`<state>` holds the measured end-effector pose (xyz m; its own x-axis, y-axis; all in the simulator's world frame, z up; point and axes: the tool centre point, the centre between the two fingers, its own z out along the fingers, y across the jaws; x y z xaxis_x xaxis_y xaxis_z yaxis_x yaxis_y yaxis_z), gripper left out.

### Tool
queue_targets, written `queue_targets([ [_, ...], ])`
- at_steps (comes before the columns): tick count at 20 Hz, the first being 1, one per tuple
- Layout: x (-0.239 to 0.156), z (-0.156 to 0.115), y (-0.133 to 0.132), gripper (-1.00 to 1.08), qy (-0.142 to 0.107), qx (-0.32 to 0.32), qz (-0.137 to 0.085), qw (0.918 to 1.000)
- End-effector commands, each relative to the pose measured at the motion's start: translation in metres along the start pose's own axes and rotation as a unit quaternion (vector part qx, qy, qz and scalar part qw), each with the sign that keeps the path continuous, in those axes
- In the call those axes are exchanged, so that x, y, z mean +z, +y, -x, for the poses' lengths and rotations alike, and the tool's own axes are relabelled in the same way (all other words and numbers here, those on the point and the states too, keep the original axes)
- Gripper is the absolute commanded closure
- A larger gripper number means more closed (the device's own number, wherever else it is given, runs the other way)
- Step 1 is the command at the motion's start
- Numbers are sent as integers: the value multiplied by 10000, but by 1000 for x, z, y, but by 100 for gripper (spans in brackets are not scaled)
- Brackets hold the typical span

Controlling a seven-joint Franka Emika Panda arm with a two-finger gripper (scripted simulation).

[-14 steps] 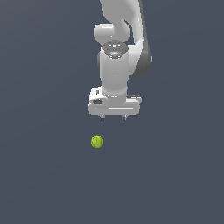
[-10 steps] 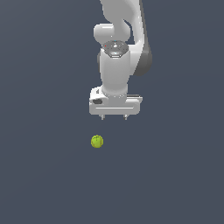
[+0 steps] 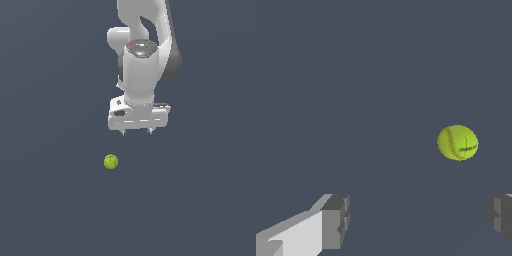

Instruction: Pick up the object and move it to a goal position.

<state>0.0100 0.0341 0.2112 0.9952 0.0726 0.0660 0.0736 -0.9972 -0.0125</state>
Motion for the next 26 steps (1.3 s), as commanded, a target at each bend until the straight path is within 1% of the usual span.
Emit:
queue_targets([
  [1, 1, 0, 2, -92, -3, 1, 1, 10000],
  [6, 6, -2, 6, -92, -19, -100, 8, 9999],
  [12, 20, -8, 21, -92, -62, -370, 25, 9993],
  [18, 45, -15, 46, -92, -135, -811, 40, 9966],
  [26, 86, -22, 86, -92, -252, -1513, 29, 9882],
])
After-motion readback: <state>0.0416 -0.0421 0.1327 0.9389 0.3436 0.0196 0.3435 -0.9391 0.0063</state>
